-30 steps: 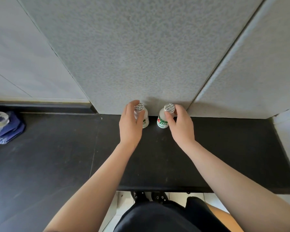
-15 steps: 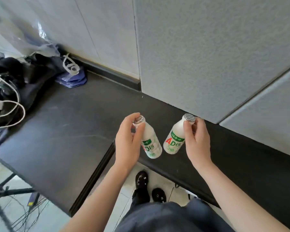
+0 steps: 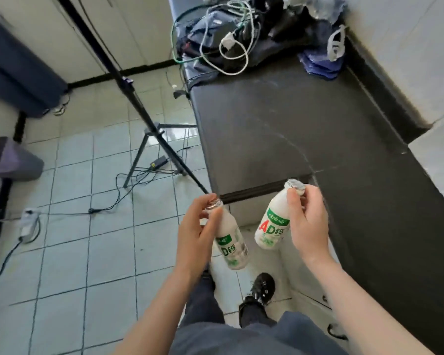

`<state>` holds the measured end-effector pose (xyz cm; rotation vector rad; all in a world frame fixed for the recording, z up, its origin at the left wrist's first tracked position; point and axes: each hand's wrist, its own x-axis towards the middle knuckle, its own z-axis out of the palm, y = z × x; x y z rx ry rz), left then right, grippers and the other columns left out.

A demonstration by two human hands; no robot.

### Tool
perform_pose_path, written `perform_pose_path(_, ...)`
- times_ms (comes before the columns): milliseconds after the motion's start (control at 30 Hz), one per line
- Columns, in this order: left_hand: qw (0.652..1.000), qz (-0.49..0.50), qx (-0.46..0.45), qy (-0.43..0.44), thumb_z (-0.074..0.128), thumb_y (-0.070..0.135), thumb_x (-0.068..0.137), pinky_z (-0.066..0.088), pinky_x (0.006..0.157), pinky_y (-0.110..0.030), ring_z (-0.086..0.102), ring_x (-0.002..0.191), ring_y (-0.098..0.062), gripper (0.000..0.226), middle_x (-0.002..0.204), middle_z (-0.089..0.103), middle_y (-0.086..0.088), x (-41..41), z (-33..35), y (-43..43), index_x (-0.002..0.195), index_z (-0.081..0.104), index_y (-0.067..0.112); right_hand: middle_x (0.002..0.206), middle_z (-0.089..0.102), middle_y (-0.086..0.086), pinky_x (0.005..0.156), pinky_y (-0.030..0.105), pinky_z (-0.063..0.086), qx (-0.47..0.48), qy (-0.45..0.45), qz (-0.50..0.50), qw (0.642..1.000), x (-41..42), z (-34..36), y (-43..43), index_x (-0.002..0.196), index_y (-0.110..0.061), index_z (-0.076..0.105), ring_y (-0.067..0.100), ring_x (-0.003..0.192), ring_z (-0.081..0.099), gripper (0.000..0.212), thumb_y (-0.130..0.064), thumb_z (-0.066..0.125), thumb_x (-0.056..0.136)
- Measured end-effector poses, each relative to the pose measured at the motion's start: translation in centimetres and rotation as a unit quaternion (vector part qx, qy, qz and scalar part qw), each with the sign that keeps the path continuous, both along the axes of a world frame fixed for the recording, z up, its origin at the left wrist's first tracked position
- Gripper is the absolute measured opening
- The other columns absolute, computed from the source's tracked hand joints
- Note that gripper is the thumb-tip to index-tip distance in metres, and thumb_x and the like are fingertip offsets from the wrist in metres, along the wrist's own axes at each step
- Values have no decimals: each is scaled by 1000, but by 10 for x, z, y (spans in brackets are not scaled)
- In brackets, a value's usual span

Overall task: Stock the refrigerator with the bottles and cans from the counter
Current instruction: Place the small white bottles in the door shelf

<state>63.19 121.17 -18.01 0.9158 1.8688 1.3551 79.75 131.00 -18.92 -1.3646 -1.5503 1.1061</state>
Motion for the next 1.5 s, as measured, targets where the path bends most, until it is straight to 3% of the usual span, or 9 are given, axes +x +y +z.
perform_pose_path(233, 984, 179, 3, -16, 57, 17, 93, 45, 62, -8, 57, 82, 7, 27, 94, 64, 19, -88, -6, -92, 98, 58, 44, 83, 59, -12, 63, 10, 40, 0, -21, 146, 989, -113, 1, -41, 96, -19, 54, -4, 77, 55, 32, -47, 45, 87)
perform_pose_path(467, 961, 276, 0, 6, 56, 16, 93, 46, 65, -11, 55, 85, 5, 24, 100, 61, 16, -204, -3, -208, 103, 57, 37, 77, 56, -10, 60, 8, 39, -4, -23, 282, 959, -266, 3, -132, 89, -23, 51, -8, 70, 52, 26, -49, 48, 91)
perform_pose_path(733, 930, 364, -27, 51, 59, 18, 91, 45, 64, -9, 56, 88, 5, 30, 103, 61, 18, -326, -9, -355, 102, 54, 45, 75, 57, -9, 57, 11, 42, -31, 16, 414, 909, -437, 2, -255, 90, -15, 55, -4, 64, 52, 28, -43, 52, 88)
perform_pose_path(867, 902, 425, -51, 57, 58, 24, 91, 47, 68, -16, 56, 93, 5, 27, 104, 59, 27, -361, -13, -413, 102, 53, 47, 76, 61, -18, 57, 12, 44, -33, 4, 479, 877, -489, 5, -304, 90, -22, 54, -4, 68, 55, 22, -44, 51, 86)
perform_pose_path(933, 887, 457, -49, 54, 59, 24, 90, 46, 68, -13, 55, 94, 6, 27, 104, 58, 30, -377, -18, -436, 102, 53, 48, 76, 62, -14, 57, 13, 45, -24, -10, 507, 861, -514, 3, -323, 89, -24, 55, -2, 68, 57, 16, -41, 53, 88)
perform_pose_path(1067, 850, 523, -53, 31, 60, 22, 90, 47, 73, -15, 56, 97, 7, 31, 108, 59, 23, -404, -30, -477, 102, 51, 49, 80, 64, -8, 58, 17, 48, -19, -42, 574, 818, -576, -7, -363, 88, -30, 57, 2, 71, 60, 5, -34, 55, 91)
perform_pose_path(1200, 804, 591, -62, 24, 62, 21, 89, 51, 72, -23, 57, 93, 7, 31, 105, 61, 24, -442, -39, -521, 99, 53, 49, 84, 66, -10, 60, 15, 50, -31, -48, 638, 768, -654, -16, -412, 86, -37, 59, 0, 77, 62, 7, -33, 56, 91)
perform_pose_path(1367, 755, 649, -85, 49, 62, 21, 89, 46, 70, -16, 57, 93, 4, 31, 104, 61, 24, -526, -31, -583, 100, 53, 49, 89, 65, -12, 61, 19, 51, -37, -32, 695, 717, -778, -10, -478, 90, -38, 57, 1, 81, 61, 4, -35, 54, 91)
perform_pose_path(1500, 731, 671, -95, 77, 62, 22, 89, 48, 71, -16, 58, 92, 1, 31, 102, 59, 25, -602, -4, -624, 101, 53, 49, 88, 65, -10, 61, 23, 52, -25, 0, 715, 699, -874, 14, -522, 91, -37, 57, 2, 80, 62, 3, -38, 55, 89)
